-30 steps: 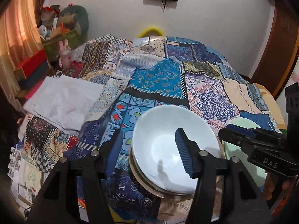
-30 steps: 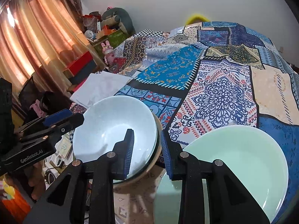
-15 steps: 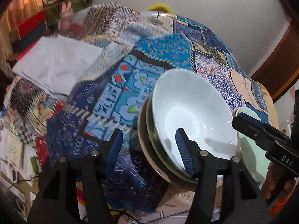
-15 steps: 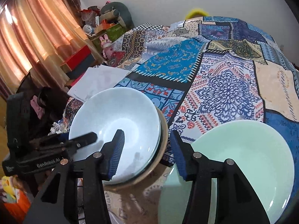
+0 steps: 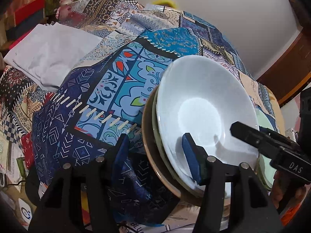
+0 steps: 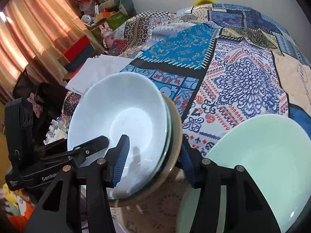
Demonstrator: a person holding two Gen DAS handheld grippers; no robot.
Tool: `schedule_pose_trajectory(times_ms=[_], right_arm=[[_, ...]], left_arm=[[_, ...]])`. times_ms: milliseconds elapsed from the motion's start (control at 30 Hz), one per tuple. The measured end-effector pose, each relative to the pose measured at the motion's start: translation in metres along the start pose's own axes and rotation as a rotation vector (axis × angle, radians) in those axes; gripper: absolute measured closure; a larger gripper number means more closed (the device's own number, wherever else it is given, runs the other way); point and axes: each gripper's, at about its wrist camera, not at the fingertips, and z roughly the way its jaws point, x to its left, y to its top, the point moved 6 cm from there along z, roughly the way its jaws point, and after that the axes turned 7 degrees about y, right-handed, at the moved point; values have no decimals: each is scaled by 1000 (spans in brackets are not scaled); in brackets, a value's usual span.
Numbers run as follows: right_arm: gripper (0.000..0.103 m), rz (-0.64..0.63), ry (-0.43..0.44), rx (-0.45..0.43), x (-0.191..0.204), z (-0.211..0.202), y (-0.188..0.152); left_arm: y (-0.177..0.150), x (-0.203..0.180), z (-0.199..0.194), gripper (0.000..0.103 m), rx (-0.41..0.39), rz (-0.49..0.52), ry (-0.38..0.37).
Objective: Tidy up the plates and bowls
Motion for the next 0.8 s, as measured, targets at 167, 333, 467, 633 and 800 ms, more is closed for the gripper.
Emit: schedule_pose_trajectory(times_ms=[167, 333, 467, 633, 800], right_arm=[[53, 26, -22, -9, 0, 4, -1], [54, -12, -87, -21, 5, 9, -2], [55, -38, -145, -43, 7, 10, -2], [56, -10, -136, -72, 5, 8, 0], [59, 28, -103, -85, 2, 5, 2]], left_arm=[[0, 2, -1, 49, -3, 0, -11], [-1, -4, -4, 63, -8, 12, -22], [0, -9, -5, 66, -13, 20, -17], [0, -11, -7, 66, -17, 21, 1], [2, -14, -9, 66, -14, 21, 21]])
